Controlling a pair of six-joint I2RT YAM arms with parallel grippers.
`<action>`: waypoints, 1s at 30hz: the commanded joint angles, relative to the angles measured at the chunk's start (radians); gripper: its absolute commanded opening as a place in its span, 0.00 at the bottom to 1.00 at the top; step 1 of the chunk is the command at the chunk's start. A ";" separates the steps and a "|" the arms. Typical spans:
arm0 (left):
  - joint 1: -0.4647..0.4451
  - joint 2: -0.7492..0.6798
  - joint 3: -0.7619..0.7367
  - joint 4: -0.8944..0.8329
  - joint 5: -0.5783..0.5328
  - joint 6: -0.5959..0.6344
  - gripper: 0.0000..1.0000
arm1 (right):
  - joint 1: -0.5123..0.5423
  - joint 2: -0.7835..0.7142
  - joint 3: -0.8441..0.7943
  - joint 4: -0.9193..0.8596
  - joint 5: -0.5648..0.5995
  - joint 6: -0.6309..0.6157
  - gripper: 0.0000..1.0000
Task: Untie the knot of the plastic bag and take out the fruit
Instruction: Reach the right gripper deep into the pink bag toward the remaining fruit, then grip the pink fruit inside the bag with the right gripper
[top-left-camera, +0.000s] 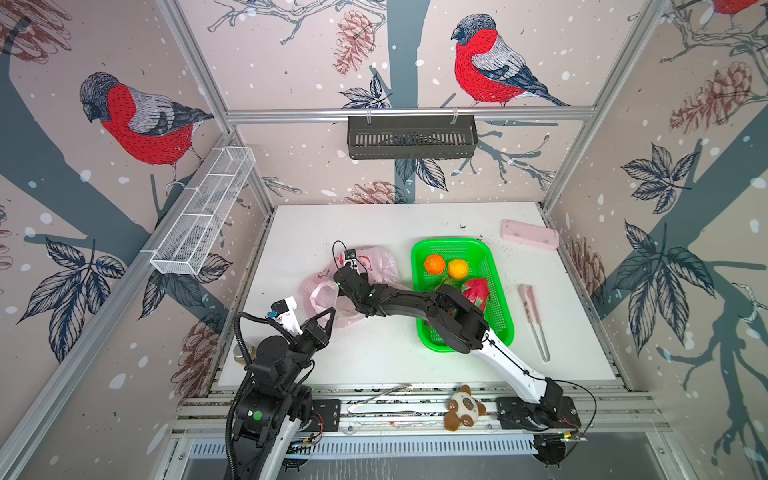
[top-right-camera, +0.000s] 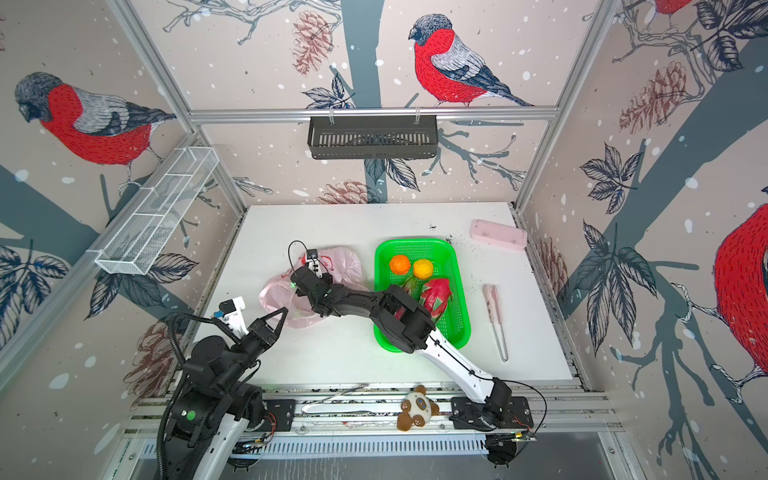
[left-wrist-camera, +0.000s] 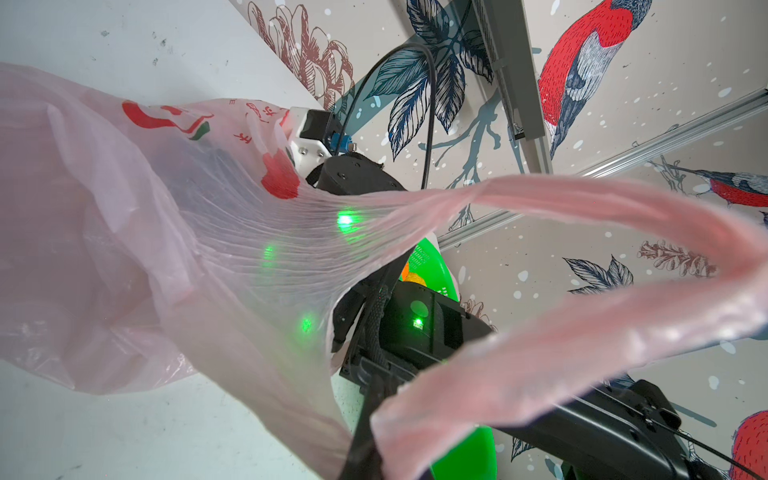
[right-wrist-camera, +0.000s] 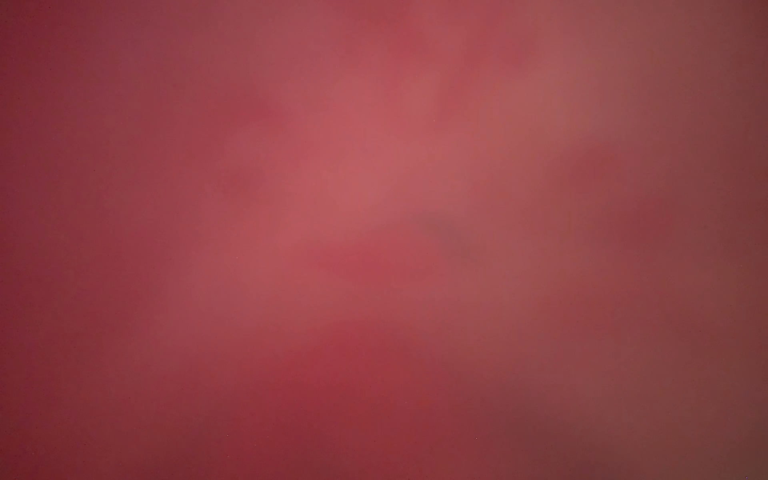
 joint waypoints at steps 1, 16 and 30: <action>-0.001 -0.003 0.004 0.004 -0.003 0.009 0.00 | -0.004 0.009 -0.003 -0.027 -0.005 0.019 0.85; 0.000 -0.002 0.010 -0.053 -0.050 -0.016 0.00 | -0.019 -0.081 -0.156 0.039 -0.009 0.034 0.55; -0.001 -0.003 0.038 -0.114 -0.166 -0.046 0.00 | -0.031 -0.185 -0.307 0.100 -0.029 0.028 0.40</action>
